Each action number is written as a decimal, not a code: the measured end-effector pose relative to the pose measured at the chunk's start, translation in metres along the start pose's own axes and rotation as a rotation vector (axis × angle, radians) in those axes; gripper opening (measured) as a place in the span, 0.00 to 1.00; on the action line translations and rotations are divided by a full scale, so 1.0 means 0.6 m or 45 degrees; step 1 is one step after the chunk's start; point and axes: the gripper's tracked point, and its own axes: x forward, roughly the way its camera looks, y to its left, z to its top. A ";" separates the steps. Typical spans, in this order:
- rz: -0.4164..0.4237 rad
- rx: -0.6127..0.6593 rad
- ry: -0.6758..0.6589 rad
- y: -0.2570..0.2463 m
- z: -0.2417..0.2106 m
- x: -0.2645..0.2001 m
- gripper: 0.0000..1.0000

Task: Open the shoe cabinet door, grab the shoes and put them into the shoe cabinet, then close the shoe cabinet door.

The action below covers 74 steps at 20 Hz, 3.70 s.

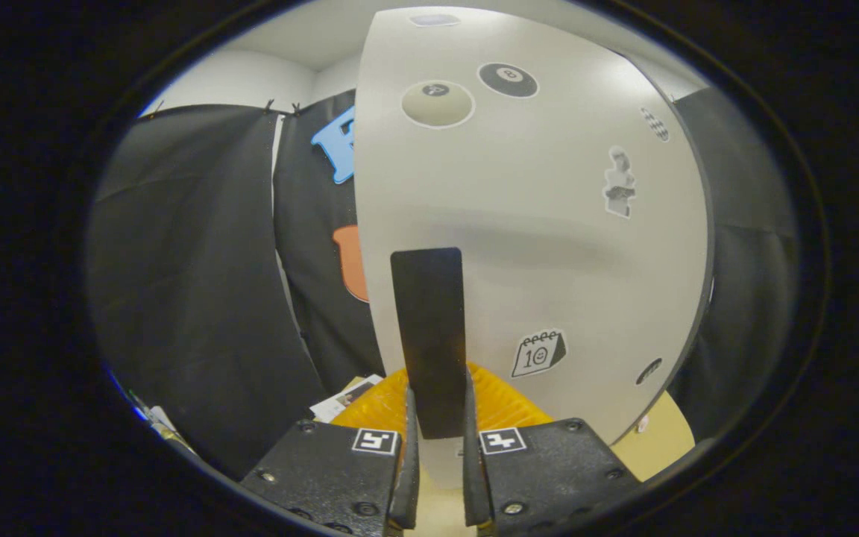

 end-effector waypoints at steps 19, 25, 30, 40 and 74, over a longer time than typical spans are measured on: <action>-0.078 -0.044 -0.016 -0.250 -0.067 -0.381 0.14; -0.199 -0.109 -0.009 -0.381 -0.065 -0.436 0.04; -0.236 -0.091 -0.003 -0.468 -0.061 -0.453 0.04; -0.129 -0.094 -0.025 -0.481 -0.078 -0.457 0.04; -0.111 -0.025 0.458 -0.084 -0.719 -0.244 1.00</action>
